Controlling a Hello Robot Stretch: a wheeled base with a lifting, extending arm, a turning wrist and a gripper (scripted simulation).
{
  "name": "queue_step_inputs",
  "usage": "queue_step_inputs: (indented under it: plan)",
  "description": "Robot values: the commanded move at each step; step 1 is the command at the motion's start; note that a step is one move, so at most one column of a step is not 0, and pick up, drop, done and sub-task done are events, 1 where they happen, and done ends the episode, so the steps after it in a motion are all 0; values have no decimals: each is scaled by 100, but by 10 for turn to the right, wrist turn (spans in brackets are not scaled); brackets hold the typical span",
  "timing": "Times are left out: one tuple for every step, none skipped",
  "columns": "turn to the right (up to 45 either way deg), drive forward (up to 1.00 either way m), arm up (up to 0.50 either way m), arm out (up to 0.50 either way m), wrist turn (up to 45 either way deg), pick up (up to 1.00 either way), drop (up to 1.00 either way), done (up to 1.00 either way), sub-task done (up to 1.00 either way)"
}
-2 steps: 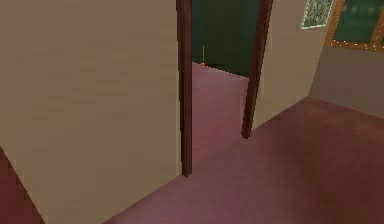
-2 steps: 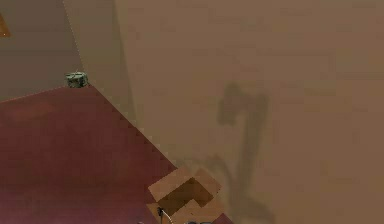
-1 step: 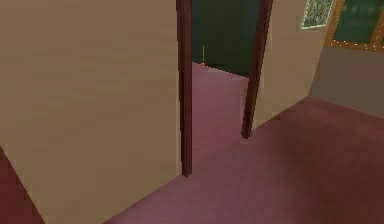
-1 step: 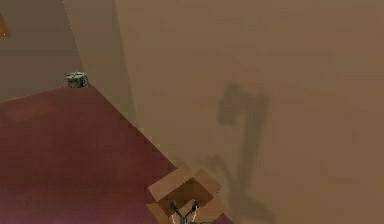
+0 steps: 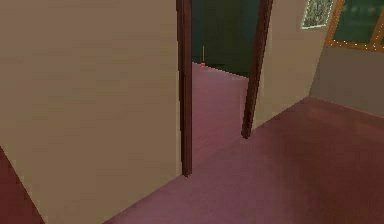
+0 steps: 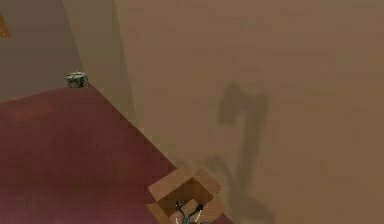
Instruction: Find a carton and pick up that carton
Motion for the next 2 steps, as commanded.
queue_step_inputs:
  plan:
    - [0, 0, -30, 0, 0, 0, 0, 0, 0]
    - [0, 0, 0, 0, 0, 100, 0, 0, 0]
